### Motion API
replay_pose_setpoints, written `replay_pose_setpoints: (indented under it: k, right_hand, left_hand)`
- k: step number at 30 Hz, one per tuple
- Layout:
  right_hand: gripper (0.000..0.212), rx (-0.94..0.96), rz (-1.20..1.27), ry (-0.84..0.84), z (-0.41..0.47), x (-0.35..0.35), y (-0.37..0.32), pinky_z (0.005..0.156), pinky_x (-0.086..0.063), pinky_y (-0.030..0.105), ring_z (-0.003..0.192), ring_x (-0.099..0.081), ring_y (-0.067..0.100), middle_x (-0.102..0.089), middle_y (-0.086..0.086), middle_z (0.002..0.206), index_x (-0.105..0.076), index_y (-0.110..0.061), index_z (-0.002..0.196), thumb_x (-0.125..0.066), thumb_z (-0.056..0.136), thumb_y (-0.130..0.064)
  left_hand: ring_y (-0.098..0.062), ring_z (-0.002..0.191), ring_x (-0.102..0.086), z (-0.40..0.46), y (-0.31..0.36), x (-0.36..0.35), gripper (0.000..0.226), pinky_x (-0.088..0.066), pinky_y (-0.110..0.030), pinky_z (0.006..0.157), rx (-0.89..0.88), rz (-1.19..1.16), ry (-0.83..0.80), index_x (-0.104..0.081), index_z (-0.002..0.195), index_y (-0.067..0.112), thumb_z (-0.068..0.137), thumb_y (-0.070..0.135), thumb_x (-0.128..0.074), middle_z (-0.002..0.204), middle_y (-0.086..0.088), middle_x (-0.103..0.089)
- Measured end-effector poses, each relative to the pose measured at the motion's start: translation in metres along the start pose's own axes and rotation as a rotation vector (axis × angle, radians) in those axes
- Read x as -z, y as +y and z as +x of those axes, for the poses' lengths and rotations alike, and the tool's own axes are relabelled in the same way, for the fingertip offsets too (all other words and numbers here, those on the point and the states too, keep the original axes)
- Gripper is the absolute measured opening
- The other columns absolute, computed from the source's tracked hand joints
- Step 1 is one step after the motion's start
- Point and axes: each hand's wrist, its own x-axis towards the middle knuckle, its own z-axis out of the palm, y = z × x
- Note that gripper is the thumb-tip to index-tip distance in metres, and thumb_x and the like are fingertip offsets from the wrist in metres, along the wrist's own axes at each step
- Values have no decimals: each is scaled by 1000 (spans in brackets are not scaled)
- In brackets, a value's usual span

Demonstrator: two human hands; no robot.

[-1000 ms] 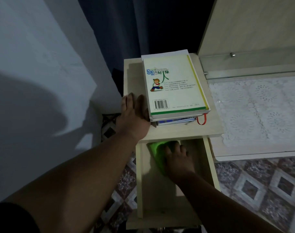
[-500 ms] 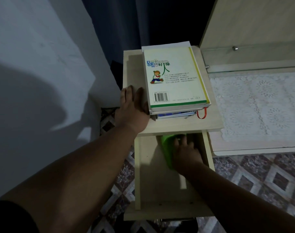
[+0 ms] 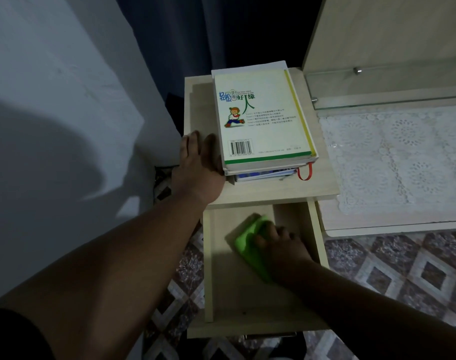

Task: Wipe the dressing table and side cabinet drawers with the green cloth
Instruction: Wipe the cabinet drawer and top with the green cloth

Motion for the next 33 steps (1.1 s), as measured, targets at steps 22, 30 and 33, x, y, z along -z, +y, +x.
replay_pose_setpoints:
  k: [22,30,33]
  right_hand:
    - [66,121,-1,246,42,15,10,114,-30,57,142,-33,40,-31,15,155,-27,-30,152,-55,95,-48]
    - [70,668,-297,73,12,-25,5,94,-51,53,118,-58,34,-52,11,137,-48,-24,134,-82,75,-40]
    - [74,649,-385,92,18,-15,25,101,-44,57,128,-48,36,-42,11,147,-40,-28,141,-80,79,-40]
  left_hand:
    - [-23,154,8,-3,4,6,76,-39,-56,104,15,-2,-31,-7,156,38,95,53,-50,167,4,1]
    - [-24,154,7,-2,3,4,74,-43,-55,101,4,10,-12,-10,156,36,94,49,-49,167,2,-2]
    - [-24,154,6,-2,2,2,75,-44,-55,100,9,16,-11,-10,155,35,94,51,-49,166,2,-3]
